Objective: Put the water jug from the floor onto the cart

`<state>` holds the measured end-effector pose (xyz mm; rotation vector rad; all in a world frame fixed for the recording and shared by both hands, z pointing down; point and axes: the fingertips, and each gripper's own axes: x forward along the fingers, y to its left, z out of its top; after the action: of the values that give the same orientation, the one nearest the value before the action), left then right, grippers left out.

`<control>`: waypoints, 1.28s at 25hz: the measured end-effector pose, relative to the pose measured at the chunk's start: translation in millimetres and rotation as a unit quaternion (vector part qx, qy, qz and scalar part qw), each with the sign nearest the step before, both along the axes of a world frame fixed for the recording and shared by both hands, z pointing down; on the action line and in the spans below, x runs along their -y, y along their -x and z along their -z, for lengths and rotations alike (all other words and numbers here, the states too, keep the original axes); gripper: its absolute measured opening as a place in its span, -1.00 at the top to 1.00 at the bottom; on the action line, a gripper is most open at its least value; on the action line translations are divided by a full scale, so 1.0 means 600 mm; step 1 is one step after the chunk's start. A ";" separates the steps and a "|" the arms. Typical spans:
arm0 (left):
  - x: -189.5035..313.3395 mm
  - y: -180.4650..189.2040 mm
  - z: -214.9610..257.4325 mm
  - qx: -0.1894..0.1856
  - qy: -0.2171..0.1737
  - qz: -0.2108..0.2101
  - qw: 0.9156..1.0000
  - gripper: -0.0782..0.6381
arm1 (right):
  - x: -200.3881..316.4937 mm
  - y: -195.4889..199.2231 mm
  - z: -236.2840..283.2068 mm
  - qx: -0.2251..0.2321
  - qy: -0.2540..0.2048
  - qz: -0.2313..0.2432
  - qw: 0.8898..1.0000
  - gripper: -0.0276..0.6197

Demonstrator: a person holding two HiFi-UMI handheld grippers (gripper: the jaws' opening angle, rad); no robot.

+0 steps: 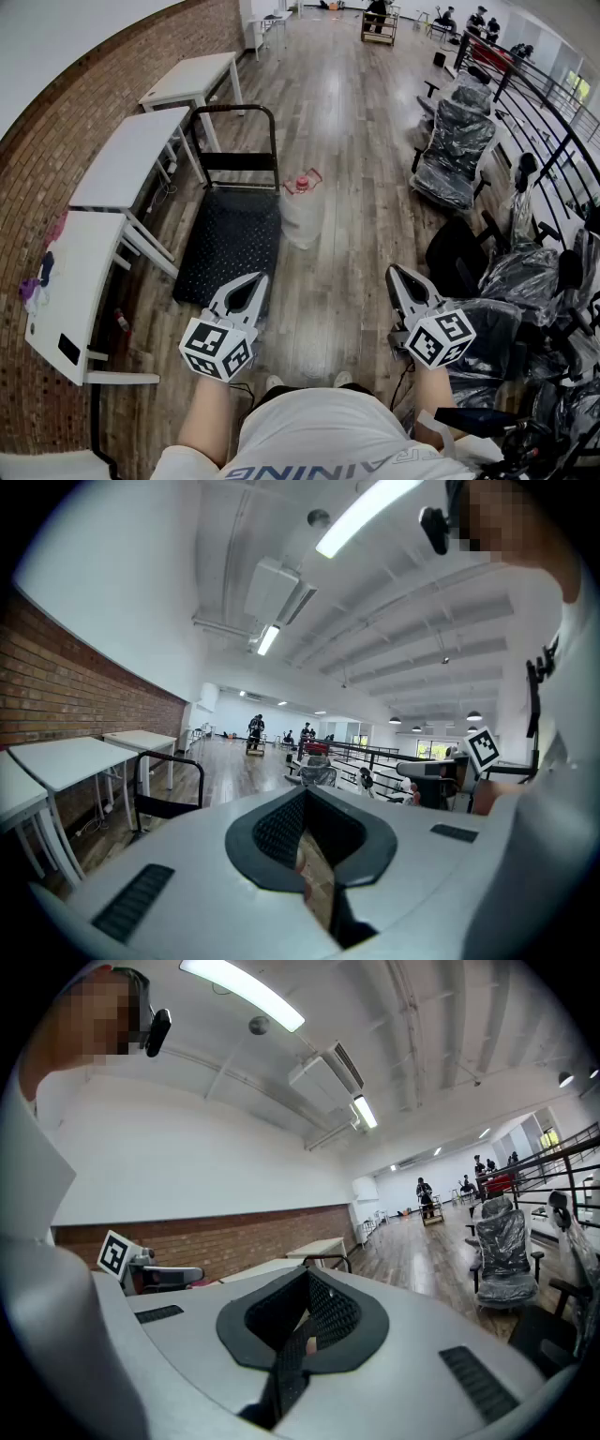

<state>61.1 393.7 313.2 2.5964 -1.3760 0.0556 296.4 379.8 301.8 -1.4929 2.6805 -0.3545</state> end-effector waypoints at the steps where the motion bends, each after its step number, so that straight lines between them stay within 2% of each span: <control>1: 0.000 -0.007 0.000 0.001 -0.001 0.002 1.000 0.78 | 0.001 -0.008 0.000 0.000 0.000 0.001 1.000 0.91; 11: -0.021 -0.118 -0.025 0.025 0.002 0.017 1.000 0.78 | 0.009 -0.113 -0.045 -0.005 0.016 0.024 1.000 0.91; 15: -0.033 -0.143 -0.046 0.045 0.014 0.021 0.999 0.78 | 0.020 -0.130 -0.073 0.007 0.034 0.035 0.999 0.91; 18: -0.029 -0.146 -0.047 0.041 0.018 0.030 0.999 0.78 | 0.025 -0.130 -0.081 0.006 0.036 0.045 0.998 0.91; 22: -0.004 -0.146 -0.037 0.032 0.012 0.041 0.999 0.78 | 0.037 -0.138 -0.083 -0.002 0.033 0.045 0.998 0.91; 28: 0.073 -0.162 -0.039 0.020 0.012 0.032 0.999 0.78 | 0.089 -0.168 -0.083 -0.019 0.036 0.026 0.999 0.91; 32: 0.128 -0.161 -0.045 0.005 0.013 0.026 1.000 0.78 | 0.133 -0.167 -0.083 -0.034 0.041 0.020 0.998 0.91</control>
<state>157.9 316.8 340.2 2.5406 -1.4366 0.0792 396.6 300.2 351.7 -1.5006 2.7834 -0.4296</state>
